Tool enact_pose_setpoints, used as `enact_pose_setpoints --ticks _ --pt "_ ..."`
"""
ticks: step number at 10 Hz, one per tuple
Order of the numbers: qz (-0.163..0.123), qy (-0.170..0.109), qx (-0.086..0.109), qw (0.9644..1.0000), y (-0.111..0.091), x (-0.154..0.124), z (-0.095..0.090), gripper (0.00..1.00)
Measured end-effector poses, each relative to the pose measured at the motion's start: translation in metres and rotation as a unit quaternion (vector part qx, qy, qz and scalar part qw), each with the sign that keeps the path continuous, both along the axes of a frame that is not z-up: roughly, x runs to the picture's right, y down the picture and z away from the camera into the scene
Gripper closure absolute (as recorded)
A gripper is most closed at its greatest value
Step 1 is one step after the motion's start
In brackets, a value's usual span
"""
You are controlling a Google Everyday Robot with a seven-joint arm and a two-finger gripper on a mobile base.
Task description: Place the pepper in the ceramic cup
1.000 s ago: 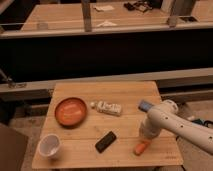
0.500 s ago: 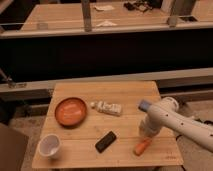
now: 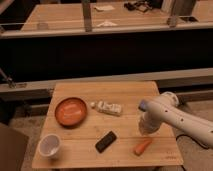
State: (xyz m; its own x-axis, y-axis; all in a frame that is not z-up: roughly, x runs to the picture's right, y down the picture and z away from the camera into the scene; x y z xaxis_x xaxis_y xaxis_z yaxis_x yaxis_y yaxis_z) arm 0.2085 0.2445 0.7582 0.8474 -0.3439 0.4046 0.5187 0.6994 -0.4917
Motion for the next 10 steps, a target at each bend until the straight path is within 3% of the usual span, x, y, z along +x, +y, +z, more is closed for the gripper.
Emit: enact_pose_setpoints --ticks 2,3,4,5,8,10 --pt "-0.002 -0.005 -0.004 1.0 0.011 0.002 0.011 0.6" --pt "-0.005 -0.008 -0.005 0.9999 0.008 0.001 0.014 0.46" --pt "-0.007 -0.011 -0.008 0.9999 0.002 0.001 0.01 0.4" --pt "-0.009 -0.011 -0.011 0.9998 -0.004 0.005 0.004 0.41" --pt "-0.018 -0.007 0.008 0.9998 -0.013 -0.001 0.001 0.71" --pt "-0.026 -0.008 0.007 0.9996 -0.01 -0.006 0.005 0.79"
